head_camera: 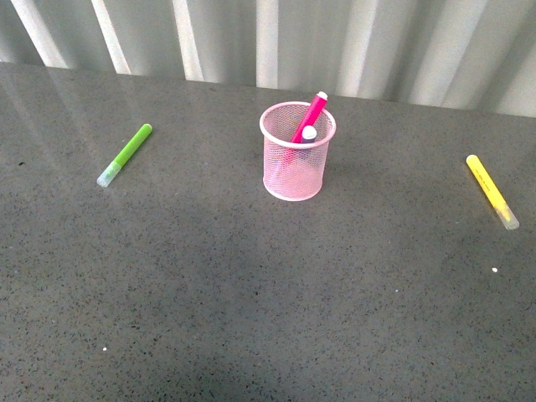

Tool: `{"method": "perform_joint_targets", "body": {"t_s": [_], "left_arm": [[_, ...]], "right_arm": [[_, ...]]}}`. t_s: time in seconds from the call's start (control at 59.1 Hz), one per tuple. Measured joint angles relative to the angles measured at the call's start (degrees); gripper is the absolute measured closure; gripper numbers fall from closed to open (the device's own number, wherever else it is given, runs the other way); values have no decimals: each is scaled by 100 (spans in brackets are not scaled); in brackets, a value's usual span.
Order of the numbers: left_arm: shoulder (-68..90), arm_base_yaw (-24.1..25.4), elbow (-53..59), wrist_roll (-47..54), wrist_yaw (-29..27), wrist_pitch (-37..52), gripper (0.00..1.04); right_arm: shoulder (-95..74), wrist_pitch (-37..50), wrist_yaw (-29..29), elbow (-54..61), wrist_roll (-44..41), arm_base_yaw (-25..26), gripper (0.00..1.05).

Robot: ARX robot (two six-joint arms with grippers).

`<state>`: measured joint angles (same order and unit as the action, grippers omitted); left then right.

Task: Insert purple and pink pens into pink cup

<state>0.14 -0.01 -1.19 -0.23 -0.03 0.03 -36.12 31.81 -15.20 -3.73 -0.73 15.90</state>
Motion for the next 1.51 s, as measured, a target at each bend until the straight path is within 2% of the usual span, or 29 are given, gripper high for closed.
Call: {"method": "perform_joint_targets", "body": {"t_s": [0.135, 0.152, 0.254, 0.423, 0.491, 0.592, 1.1, 1.218, 1.506], "left_arm": [[0, 0, 0, 0, 0, 0, 7], [0, 0, 0, 0, 0, 0, 7], [0, 0, 0, 0, 0, 0, 7], [0, 0, 0, 0, 0, 0, 7], [0, 0, 0, 0, 0, 0, 7], [0, 0, 0, 0, 2, 0, 7], [0, 0, 0, 0, 0, 0, 7], [-2, 0, 0, 0, 0, 0, 7], [-7, 0, 0, 0, 0, 0, 7]], "right_arm": [[505, -382, 352, 122, 11, -361, 101], [544, -400, 389, 140, -4, -398, 102], [699, -317, 573, 273, 15, -590, 101], [1261, -833, 879, 275, 15, -892, 101], [1484, -1051, 1394, 275, 17, -1266, 101], [1738, -1292, 1471, 275, 15, -1554, 101], [2597, -2142, 1517, 275, 17, -1569, 101], [3388, -3126, 1517, 275, 20, -1572, 101], [3587, -3171, 1519, 271, 20, -1574, 101]]}}
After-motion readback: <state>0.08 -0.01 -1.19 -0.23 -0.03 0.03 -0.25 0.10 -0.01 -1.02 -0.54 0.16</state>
